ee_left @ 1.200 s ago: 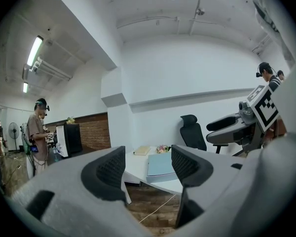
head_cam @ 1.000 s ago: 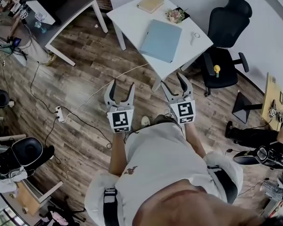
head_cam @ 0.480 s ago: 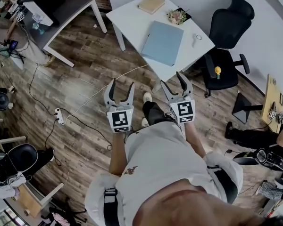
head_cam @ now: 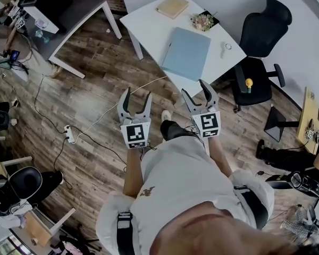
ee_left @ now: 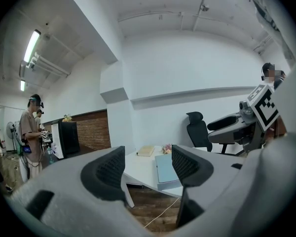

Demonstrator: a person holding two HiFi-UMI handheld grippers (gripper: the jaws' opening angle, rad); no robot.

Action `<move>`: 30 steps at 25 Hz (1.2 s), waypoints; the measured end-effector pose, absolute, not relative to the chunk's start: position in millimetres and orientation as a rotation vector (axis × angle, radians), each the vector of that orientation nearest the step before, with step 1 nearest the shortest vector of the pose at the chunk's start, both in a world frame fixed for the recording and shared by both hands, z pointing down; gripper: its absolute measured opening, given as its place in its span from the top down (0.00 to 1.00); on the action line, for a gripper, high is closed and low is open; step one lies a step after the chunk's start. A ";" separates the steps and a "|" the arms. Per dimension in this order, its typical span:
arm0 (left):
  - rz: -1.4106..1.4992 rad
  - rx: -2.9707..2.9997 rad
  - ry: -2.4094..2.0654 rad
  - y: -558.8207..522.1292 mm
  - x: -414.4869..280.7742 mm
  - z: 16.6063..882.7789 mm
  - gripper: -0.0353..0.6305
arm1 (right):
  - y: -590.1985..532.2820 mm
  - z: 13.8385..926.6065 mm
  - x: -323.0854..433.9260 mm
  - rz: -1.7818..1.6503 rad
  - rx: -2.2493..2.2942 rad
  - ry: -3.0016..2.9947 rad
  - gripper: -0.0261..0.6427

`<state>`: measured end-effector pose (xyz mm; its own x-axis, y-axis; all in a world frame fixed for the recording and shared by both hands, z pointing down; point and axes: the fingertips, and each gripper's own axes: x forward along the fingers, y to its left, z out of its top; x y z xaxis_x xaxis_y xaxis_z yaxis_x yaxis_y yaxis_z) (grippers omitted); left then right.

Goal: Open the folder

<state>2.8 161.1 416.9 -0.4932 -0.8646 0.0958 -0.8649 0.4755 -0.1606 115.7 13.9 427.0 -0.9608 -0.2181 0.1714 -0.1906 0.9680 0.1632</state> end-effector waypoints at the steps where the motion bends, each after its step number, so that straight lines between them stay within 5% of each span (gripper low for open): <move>1: 0.297 1.582 -2.697 157.1 -1.8 416.6 0.49 | 10.2 427.3 111.7 -0.213 0.309 -2.929 0.53; 30: 0.312 1.615 -2.660 55.9 -125.5 408.5 0.49 | -87.5 420.7 -5.9 -0.187 0.350 -2.910 0.53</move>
